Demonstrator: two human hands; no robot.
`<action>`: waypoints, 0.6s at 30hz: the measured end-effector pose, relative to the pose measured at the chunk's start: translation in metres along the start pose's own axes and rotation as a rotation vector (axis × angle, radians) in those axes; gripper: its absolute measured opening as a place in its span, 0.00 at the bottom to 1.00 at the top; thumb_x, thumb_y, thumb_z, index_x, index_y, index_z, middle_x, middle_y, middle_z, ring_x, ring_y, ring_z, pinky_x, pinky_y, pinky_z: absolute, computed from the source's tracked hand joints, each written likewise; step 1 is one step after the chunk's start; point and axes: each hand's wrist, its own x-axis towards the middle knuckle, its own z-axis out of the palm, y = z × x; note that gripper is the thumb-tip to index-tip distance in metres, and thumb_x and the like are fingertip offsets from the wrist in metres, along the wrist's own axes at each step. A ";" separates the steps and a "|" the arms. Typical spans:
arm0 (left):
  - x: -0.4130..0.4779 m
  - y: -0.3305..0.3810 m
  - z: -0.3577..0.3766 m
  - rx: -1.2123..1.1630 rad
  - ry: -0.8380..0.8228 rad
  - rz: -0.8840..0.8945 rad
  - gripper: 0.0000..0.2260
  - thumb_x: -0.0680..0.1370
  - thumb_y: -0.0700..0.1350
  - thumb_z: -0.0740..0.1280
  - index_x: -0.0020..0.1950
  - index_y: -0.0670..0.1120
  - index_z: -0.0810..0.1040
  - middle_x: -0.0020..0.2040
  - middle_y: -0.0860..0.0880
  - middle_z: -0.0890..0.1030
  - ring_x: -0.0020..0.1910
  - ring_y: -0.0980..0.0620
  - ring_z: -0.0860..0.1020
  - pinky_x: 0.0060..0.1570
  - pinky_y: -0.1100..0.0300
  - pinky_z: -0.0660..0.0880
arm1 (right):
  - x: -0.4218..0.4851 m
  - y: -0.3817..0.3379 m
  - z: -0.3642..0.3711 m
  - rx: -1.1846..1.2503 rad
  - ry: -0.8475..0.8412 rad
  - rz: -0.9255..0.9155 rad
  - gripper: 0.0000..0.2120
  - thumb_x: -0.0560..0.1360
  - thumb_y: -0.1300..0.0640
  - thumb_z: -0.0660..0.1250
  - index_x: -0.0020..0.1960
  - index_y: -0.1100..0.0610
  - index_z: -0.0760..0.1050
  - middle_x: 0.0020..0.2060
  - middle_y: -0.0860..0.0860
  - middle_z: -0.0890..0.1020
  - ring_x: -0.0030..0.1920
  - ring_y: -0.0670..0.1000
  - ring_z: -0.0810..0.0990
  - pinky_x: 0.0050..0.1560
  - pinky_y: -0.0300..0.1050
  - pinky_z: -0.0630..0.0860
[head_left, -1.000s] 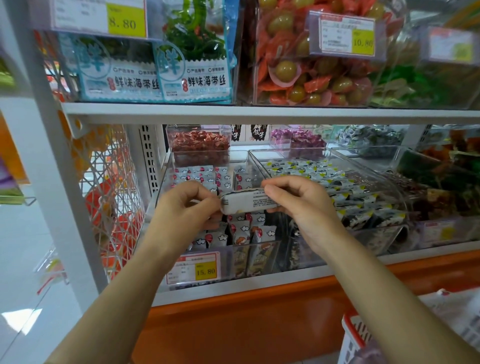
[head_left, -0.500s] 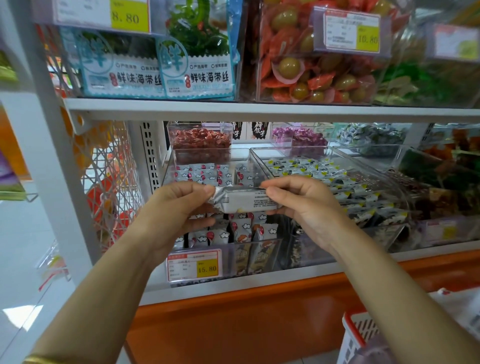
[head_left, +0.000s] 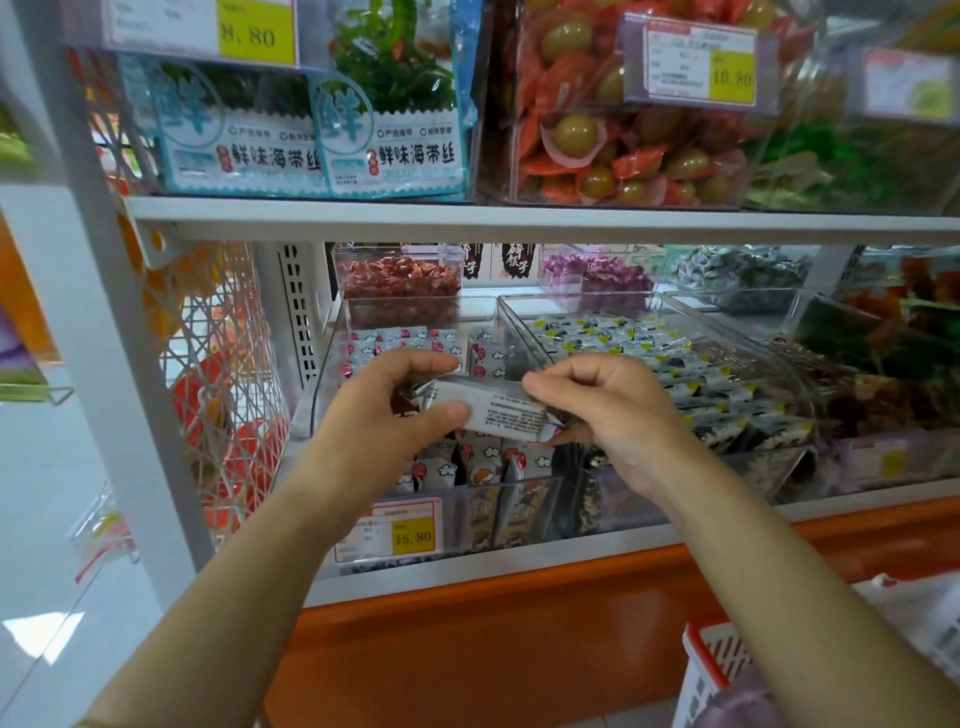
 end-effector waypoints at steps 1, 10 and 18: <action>0.000 0.000 -0.001 -0.024 -0.023 -0.010 0.14 0.73 0.41 0.70 0.55 0.55 0.76 0.50 0.52 0.80 0.43 0.57 0.80 0.38 0.72 0.74 | 0.000 -0.001 -0.003 0.009 -0.040 0.015 0.04 0.69 0.62 0.71 0.36 0.59 0.81 0.30 0.51 0.83 0.33 0.49 0.83 0.30 0.39 0.79; 0.004 -0.002 -0.008 -0.023 -0.120 -0.040 0.15 0.72 0.43 0.69 0.57 0.56 0.77 0.51 0.51 0.81 0.42 0.58 0.80 0.38 0.71 0.75 | 0.001 -0.006 -0.017 0.068 -0.202 0.030 0.03 0.62 0.60 0.71 0.34 0.59 0.82 0.30 0.52 0.83 0.31 0.49 0.82 0.27 0.41 0.79; 0.006 -0.007 -0.006 -0.046 -0.074 -0.053 0.12 0.73 0.44 0.69 0.53 0.57 0.79 0.42 0.53 0.83 0.33 0.63 0.79 0.30 0.72 0.72 | -0.001 -0.001 -0.016 0.089 -0.159 -0.009 0.06 0.64 0.57 0.70 0.38 0.59 0.82 0.33 0.52 0.85 0.33 0.49 0.84 0.29 0.39 0.80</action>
